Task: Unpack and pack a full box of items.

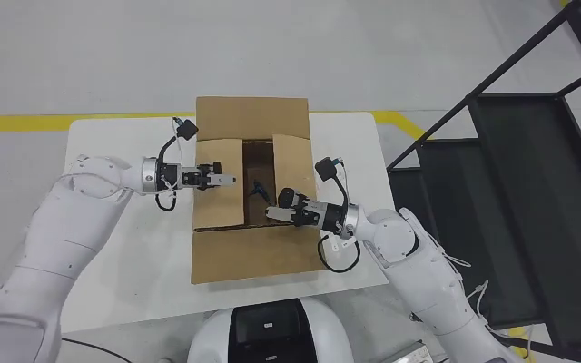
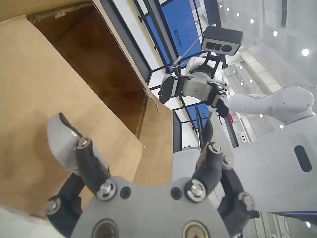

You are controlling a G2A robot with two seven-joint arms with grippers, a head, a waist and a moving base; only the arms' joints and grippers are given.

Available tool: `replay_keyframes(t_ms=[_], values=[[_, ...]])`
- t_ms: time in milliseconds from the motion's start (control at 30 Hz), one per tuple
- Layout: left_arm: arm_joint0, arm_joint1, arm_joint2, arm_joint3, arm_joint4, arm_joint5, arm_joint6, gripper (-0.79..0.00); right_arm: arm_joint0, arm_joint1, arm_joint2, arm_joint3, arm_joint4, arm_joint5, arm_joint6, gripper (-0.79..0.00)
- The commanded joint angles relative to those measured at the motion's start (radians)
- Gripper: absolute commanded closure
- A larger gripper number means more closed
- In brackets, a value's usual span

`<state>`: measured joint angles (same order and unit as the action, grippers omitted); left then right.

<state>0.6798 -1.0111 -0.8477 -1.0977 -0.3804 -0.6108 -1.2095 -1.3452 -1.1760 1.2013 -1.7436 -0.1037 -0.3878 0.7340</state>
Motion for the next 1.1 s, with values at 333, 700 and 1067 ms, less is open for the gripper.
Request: replay_keyframes(t_ms=[333, 700, 1067], values=[[0.033, 0.035, -0.037, -0.035, -0.034, -0.004, 0.004, -0.785, 0.025, -0.004, -0.054, 0.032, -0.139, 0.095, -0.05, -0.785], [0.06, 0.068, -0.071, -0.07, -0.036, 0.024, -0.024, -0.785, 0.054, -0.004, -0.085, 0.028, -0.232, 0.156, -0.054, -0.785], [0.031, 0.054, -0.024, -0.032, 0.024, 0.017, -0.004, -0.785, 0.042, -0.002, -0.094, 0.024, -0.239, 0.188, -0.058, -0.785]])
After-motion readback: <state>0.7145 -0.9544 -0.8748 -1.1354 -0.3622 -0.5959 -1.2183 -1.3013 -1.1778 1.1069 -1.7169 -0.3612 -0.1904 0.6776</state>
